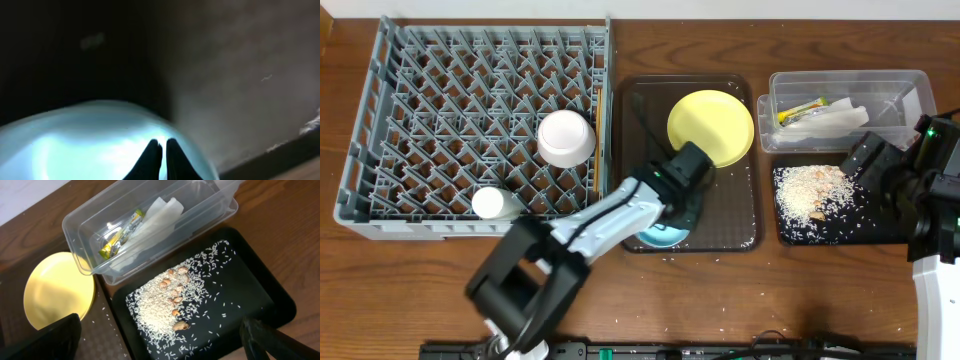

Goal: Sort waste into correct bins and load items into the dishwasher
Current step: 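Grasp the light-blue bowl rim with the left gripper and lift it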

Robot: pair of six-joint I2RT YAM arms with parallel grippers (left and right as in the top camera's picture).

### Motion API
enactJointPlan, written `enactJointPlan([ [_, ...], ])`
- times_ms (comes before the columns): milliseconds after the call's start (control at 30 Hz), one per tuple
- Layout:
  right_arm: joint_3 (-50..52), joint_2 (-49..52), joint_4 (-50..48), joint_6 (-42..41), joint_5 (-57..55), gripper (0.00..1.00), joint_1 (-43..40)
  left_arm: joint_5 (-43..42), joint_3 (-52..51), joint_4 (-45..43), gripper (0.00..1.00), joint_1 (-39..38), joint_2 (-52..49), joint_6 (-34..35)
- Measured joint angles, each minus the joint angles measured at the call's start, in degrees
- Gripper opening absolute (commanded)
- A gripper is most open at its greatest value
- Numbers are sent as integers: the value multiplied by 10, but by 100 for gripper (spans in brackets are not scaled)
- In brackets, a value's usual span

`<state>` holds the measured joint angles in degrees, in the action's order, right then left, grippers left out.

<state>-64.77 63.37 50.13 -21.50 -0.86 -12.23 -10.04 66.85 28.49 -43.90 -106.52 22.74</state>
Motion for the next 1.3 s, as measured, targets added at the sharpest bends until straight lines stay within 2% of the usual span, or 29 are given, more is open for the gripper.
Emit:
enactJointPlan([
  [67, 0, 0, 0, 0, 0, 99, 0, -50, -1, -54, 8, -11, -19, 5],
  [200, 0, 0, 0, 0, 0, 99, 0, -129, 19, -76, 8, -18, -19, 8],
  [233, 0, 0, 0, 0, 0, 99, 0, -150, 35, -68, 11, -18, -18, 4],
  [300, 0, 0, 0, 0, 0, 99, 0, -172, 61, -48, 33, -18, -12, -7],
  [400, 0, 0, 0, 0, 0, 99, 0, -160, 73, 23, 45, -12, 17, -19],
  [500, 0, 0, 0, 0, 0, 99, 0, -92, 77, 104, 49, 15, 69, -33],
  [633, 0, 0, 0, 0, 0, 99, 0, -29, 70, 112, 51, 55, 80, -70],
  [767, 0, 0, 0, 0, 0, 99, 0, -3, 37, 82, 50, 74, 62, -94],
  [900, 0, 0, 0, 0, 0, 99, 0, -5, 21, 54, 36, 74, 15, -102],
  [1067, 0, 0, 0, 0, 0, 99, 0, -51, 16, 11, 8, 74, -34, -107],
  [1300, 0, 0, 0, 0, 0, 99, 0, -115, 16, 4, 8, 75, -35, -110],
])
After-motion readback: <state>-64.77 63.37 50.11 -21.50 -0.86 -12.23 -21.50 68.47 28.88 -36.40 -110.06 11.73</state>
